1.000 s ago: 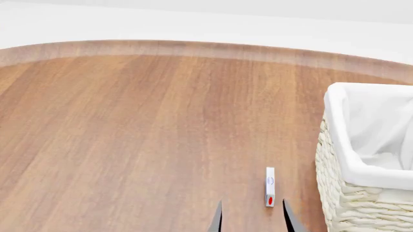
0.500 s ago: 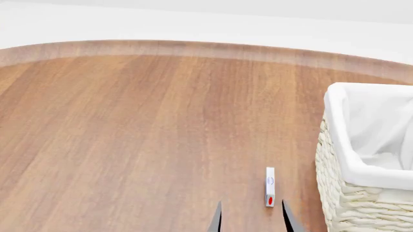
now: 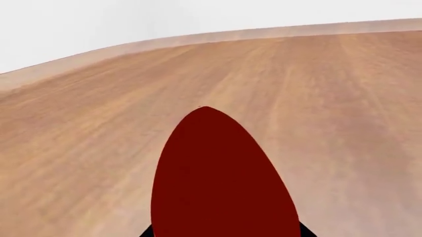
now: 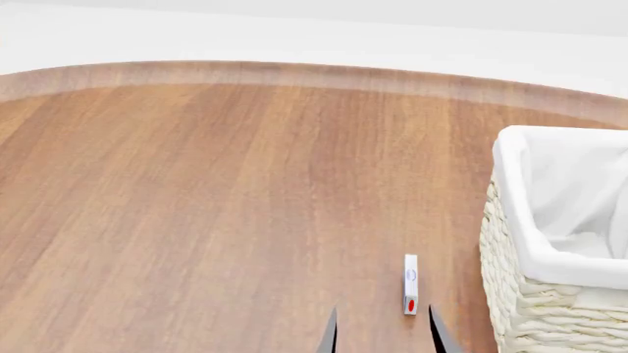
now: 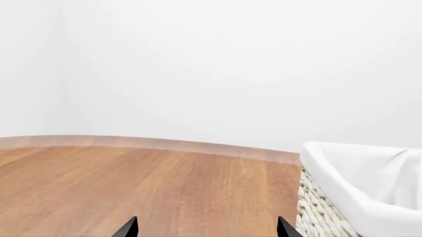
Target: Pick up the ketchup, and put it in the basket.
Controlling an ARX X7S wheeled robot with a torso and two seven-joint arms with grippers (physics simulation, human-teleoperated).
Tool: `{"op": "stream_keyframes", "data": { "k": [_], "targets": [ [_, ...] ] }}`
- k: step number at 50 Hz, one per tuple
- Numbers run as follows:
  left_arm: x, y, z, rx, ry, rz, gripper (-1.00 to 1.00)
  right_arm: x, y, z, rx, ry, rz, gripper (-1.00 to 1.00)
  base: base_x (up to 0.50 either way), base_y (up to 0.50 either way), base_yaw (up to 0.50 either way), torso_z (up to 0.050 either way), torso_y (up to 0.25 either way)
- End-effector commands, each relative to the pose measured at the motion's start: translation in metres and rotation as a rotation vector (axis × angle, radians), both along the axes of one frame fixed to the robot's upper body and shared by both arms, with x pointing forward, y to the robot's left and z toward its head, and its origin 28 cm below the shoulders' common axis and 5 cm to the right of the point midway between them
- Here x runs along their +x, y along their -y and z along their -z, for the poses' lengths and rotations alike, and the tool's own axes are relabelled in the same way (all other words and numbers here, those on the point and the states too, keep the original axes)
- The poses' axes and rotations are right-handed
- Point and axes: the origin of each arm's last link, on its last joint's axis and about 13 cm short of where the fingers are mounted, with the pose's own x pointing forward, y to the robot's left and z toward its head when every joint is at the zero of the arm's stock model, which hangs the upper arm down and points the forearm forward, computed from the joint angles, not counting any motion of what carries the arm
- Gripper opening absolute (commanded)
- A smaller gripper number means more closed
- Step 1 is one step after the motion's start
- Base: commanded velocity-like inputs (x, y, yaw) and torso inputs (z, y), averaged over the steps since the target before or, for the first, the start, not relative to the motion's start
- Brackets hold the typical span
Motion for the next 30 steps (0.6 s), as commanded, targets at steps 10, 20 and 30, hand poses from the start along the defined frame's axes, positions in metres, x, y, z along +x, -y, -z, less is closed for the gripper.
{"op": "stream_keyframes", "data": {
  "k": [10, 20, 30],
  "targets": [
    [0.018, 0.011, -0.099, 0.028, 0.220, 0.105, -1.00, 0.000, -0.001, 0.001, -0.001, -0.005, -0.002, 1.00, 0.00, 0.00, 0.00, 0.000, 0.000],
    [0.042, 0.025, -0.150, -0.070, 0.260, 0.208, -1.00, 0.000, -0.001, 0.002, -0.001, -0.008, -0.004, 1.00, 0.00, 0.00, 0.00, 0.000, 0.000],
    [0.095, 0.036, -0.193, 0.019, 0.310, 0.357, -1.00, 0.001, 0.001, 0.001, 0.004, -0.008, 0.000, 1.00, 0.00, 0.00, 0.00, 0.000, 0.000]
  ]
}}
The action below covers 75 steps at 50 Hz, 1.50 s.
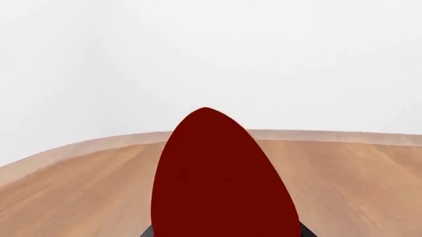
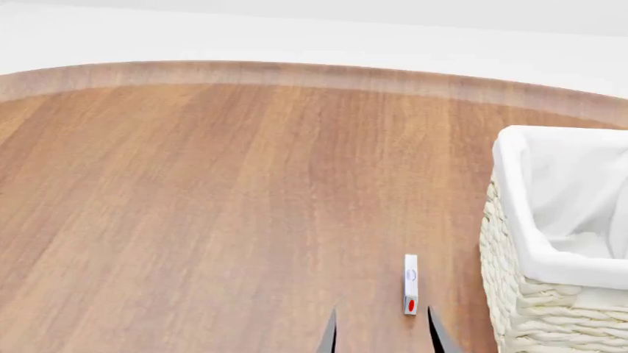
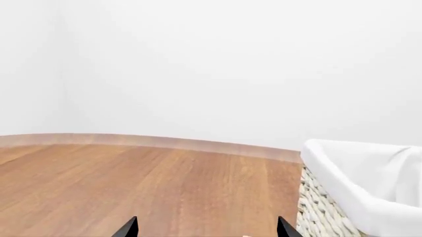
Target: Pick up the ketchup, and put it in the basket.
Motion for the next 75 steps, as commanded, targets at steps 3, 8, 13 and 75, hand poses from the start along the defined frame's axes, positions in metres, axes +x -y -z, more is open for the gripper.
{"op": "stream_keyframes", "data": {
  "k": [3, 8, 13, 75],
  "targets": [
    [0.052, 0.015, -0.058, 0.064, 0.046, 0.210, -1.00, 0.001, 0.001, 0.000, 0.004, 0.000, 0.004, 1.00, 0.00, 0.00, 0.00, 0.000, 0.000],
    [0.076, 0.013, -0.073, 0.034, 0.040, 0.307, -1.00, 0.001, 0.002, -0.001, 0.004, 0.004, 0.007, 1.00, 0.00, 0.00, 0.00, 0.000, 0.000],
    [0.098, 0.017, -0.088, 0.078, 0.015, 0.381, -1.00, 0.002, 0.002, 0.000, 0.005, 0.001, 0.006, 1.00, 0.00, 0.00, 0.00, 0.000, 0.000],
    [0.268, 0.071, -0.198, 0.243, -0.293, 0.992, -1.00, 0.003, -0.001, 0.007, -0.006, -0.017, 0.000, 1.00, 0.00, 0.00, 0.00, 0.000, 0.000]
  ]
}}
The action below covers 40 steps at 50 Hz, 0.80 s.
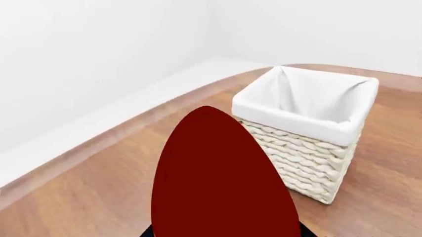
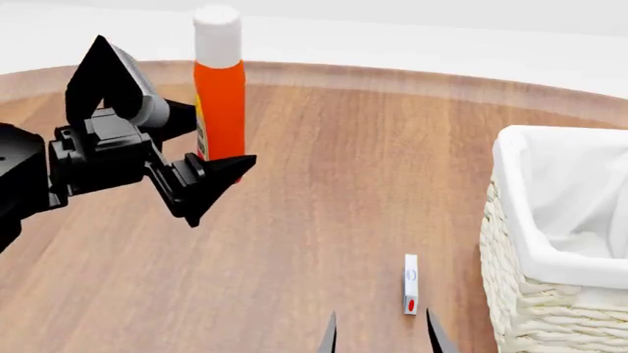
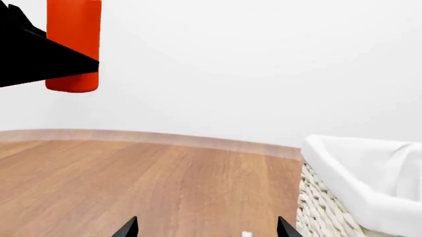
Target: Pick up the ketchup, and put it in the basket.
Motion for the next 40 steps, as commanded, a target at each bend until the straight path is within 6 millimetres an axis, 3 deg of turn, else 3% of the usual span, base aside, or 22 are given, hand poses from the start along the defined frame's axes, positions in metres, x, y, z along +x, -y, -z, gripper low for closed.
{"op": "stream_keyframes", "data": {
  "k": [1, 12, 23, 29, 40],
  "targets": [
    [0.016, 0.011, -0.016, -0.004, -0.016, 0.018, -1.00, 0.001, 0.000, 0.002, 0.001, -0.007, 0.000, 1.00, 0.00, 0.00, 0.00, 0.000, 0.000],
    [0.029, 0.022, -0.020, -0.062, -0.004, 0.007, -1.00, 0.003, 0.002, -0.001, 0.003, 0.000, 0.011, 1.00, 0.00, 0.00, 0.00, 0.000, 0.001],
    [0.030, 0.023, -0.016, -0.054, -0.008, 0.007, -1.00, 0.004, 0.005, -0.010, 0.001, -0.028, 0.065, 1.00, 0.00, 0.00, 0.00, 0.000, 0.000],
    [0.029, 0.021, -0.003, -0.046, -0.026, 0.013, -1.00, 0.001, 0.004, -0.030, 0.079, -0.077, 0.044, 1.00, 0.00, 0.00, 0.00, 0.000, 0.000],
    [0.026, 0.020, 0.023, -0.029, -0.067, 0.020, -1.00, -0.011, 0.001, -0.090, 0.091, -0.010, -0.016, 1.00, 0.00, 0.00, 0.00, 0.000, 0.001]
  ]
}}
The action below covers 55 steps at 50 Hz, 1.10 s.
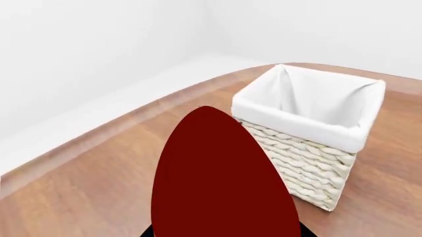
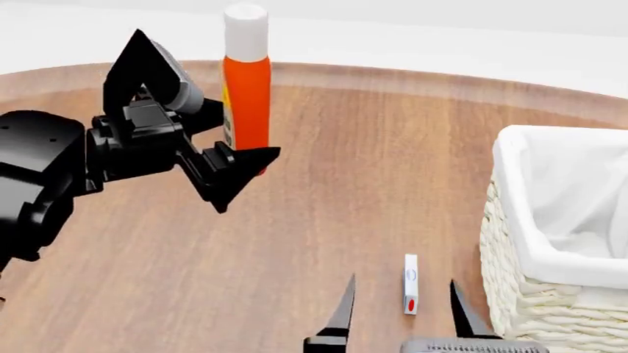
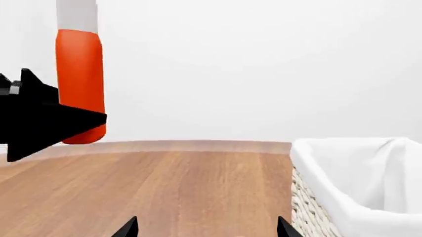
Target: Pick up the ketchup, and put it in the basket.
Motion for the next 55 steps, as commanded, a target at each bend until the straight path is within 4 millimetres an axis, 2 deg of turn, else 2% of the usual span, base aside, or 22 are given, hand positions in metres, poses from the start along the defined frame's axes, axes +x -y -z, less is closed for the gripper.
{"op": "stream_keyframes", "data": {
  "k": [1, 9, 13, 17, 19, 22, 26, 29, 42, 55],
  "targets": [
    [-0.002, 0.002, 0.017, -0.018, -0.022, 0.008, -1.00, -0.013, -0.003, -0.047, -0.021, 0.016, -0.064, 1.00, 0.00, 0.00, 0.00, 0.000, 0.000],
    [-0.004, 0.005, 0.027, 0.012, -0.024, 0.066, -1.00, -0.026, -0.001, -0.093, -0.056, -0.018, -0.136, 1.00, 0.00, 0.00, 0.00, 0.000, 0.000],
    [-0.004, 0.004, 0.030, 0.010, -0.034, 0.058, -1.00, -0.026, 0.003, -0.124, 0.053, -0.046, -0.202, 1.00, 0.00, 0.00, 0.00, 0.000, 0.000],
    [-0.005, 0.003, 0.032, 0.012, -0.039, 0.053, -1.00, -0.027, 0.003, -0.142, 0.060, -0.050, -0.220, 1.00, 0.00, 0.00, 0.00, 0.000, 0.000],
    [-0.005, 0.003, 0.033, 0.012, -0.042, 0.051, -1.00, -0.026, 0.003, -0.151, 0.092, -0.049, -0.252, 1.00, 0.00, 0.00, 0.00, 0.000, 0.005],
    [-0.005, 0.002, 0.034, 0.016, -0.044, 0.052, -1.00, -0.022, 0.001, -0.171, 0.044, -0.016, -0.269, 1.00, 0.00, 0.00, 0.00, 0.000, 0.000],
    [-0.005, 0.001, 0.034, 0.013, -0.049, 0.054, -1.00, -0.013, -0.001, -0.182, 0.047, -0.017, -0.283, 1.00, 0.00, 0.00, 0.00, 0.000, 0.000],
    [-0.005, 0.002, 0.034, 0.010, -0.050, 0.062, -1.00, -0.004, -0.003, -0.182, -0.005, -0.021, -0.294, 1.00, 0.00, 0.00, 0.00, 0.000, 0.000],
    [-0.007, 0.003, 0.040, 0.029, -0.065, 0.075, -1.00, 0.032, -0.006, -0.189, 0.012, -0.025, -0.321, 1.00, 0.00, 0.00, 0.00, 0.000, 0.000],
    [-0.008, 0.004, 0.040, 0.030, -0.068, 0.081, -1.00, 0.052, -0.011, -0.186, 0.046, -0.061, -0.339, 1.00, 0.00, 0.00, 0.00, 0.000, 0.001]
  ]
}}
